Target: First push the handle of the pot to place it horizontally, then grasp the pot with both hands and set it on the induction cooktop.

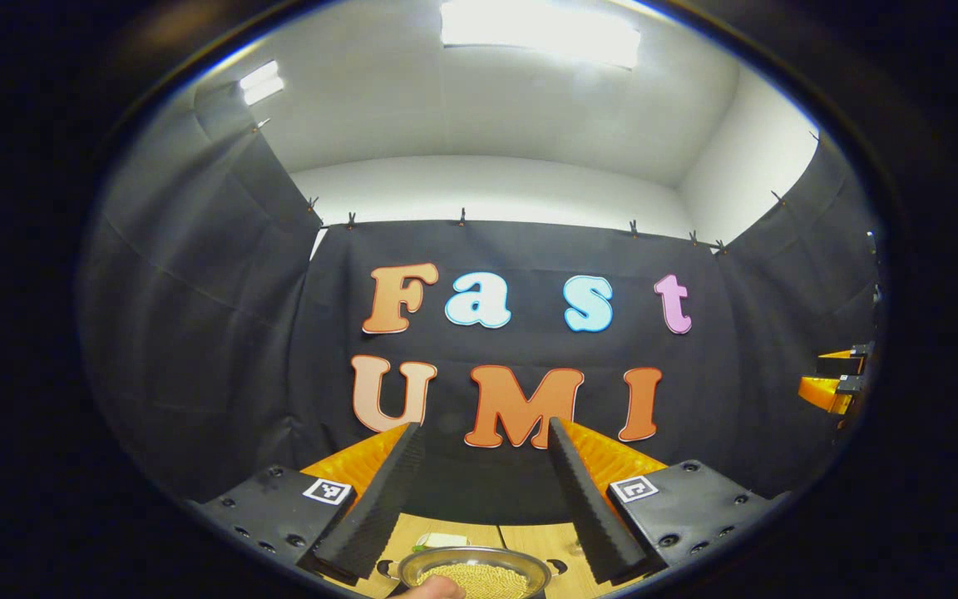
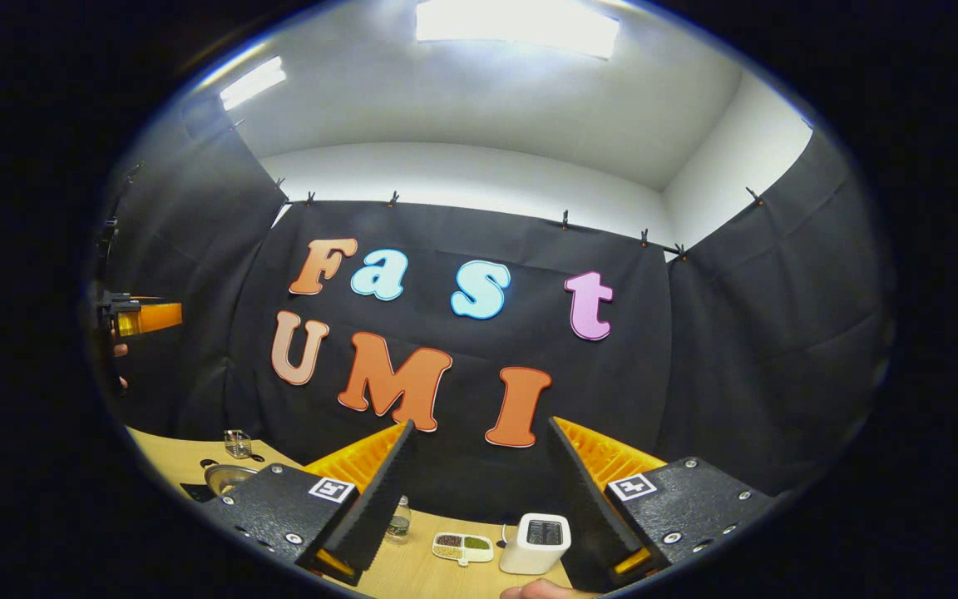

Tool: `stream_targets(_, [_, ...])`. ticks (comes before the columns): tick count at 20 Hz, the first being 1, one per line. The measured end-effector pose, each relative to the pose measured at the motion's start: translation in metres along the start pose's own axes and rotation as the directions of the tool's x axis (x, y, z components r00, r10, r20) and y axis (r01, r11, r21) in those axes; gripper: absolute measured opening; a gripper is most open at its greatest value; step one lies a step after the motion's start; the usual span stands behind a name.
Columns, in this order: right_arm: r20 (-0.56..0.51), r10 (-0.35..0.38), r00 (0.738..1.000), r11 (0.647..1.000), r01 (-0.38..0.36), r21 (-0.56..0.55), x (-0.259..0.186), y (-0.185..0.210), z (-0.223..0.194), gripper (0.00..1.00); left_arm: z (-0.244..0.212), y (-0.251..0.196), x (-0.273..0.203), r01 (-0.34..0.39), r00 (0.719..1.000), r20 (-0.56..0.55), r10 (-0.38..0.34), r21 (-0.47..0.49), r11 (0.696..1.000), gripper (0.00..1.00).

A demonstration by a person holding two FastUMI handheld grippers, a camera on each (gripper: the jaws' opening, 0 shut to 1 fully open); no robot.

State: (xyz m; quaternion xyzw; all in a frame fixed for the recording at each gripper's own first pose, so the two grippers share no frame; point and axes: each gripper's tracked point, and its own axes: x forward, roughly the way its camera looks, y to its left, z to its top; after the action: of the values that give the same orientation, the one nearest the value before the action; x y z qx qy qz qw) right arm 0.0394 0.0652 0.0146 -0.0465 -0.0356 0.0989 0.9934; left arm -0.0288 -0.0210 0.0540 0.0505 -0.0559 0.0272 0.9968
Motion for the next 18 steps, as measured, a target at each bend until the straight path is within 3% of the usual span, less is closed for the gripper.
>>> stream_targets(18, [-0.006,0.0,1.0,1.0,0.0,0.03,-0.0052,0.0089,-0.0011,0.95,-0.0006,0.0136,-0.005,-0.066,0.998,0.012,0.066,-0.032,0.997,0.97])
